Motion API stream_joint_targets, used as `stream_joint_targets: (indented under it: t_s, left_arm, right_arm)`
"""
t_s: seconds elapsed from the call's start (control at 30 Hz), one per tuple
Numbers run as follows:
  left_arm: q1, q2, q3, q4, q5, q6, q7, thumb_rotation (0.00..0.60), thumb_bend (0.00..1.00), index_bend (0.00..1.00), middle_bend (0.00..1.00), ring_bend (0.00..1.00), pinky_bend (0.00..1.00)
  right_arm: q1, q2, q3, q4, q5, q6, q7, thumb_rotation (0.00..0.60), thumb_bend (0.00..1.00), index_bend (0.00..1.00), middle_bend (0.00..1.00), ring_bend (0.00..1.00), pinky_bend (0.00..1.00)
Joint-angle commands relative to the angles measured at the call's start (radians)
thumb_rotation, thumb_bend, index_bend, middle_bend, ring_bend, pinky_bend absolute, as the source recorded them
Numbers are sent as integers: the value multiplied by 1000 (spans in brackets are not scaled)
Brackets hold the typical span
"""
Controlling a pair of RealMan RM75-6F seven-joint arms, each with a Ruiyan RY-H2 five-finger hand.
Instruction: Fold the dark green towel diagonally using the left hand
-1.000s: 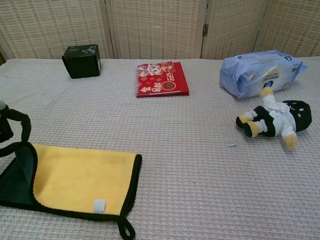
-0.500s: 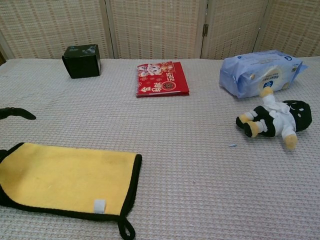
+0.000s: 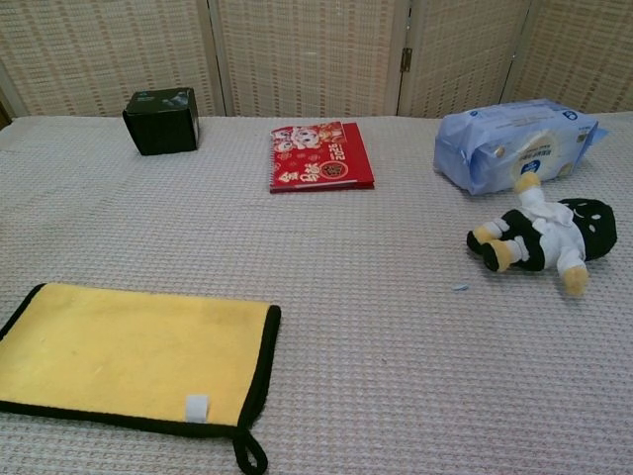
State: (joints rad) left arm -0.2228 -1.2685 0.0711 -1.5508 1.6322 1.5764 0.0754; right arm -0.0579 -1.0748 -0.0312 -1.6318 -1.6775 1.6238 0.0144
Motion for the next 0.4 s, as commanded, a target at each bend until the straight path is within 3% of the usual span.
stream_joint_targets:
  t_s: [0.03, 0.07, 0.13, 0.23, 0.4]
  left_arm:
    - [79, -22, 14, 104, 43, 107, -96, 600, 419, 107, 237, 179, 128]
    - [101, -29, 23, 130, 29, 108, -92, 600, 414, 105, 187, 117, 54]
    - [119, -23, 39, 127, -13, 62, -58, 600, 402, 98, 131, 50, 6]
    - [106, 69, 76, -19, -104, -98, 5, 600, 382, 62, 77, 7, 0]
    - [114, 111, 61, -80, -115, -97, 24, 600, 370, 56, 64, 0, 0]
  right_arm:
    - [2, -3, -2, 1, -10, 0, -5, 600, 269, 0, 0, 0, 0]
    - [3, -5, -2, 1, -13, 1, -10, 600, 269, 0, 0, 0, 0]
    - [6, -7, -1, 0, -17, -2, -18, 600, 269, 0, 0, 0, 0]
    - [15, -11, -2, -5, -25, -14, -31, 600, 270, 0, 0, 0, 0]
    - [24, -20, -8, -10, -45, -26, -62, 600, 269, 0, 0, 0, 0]
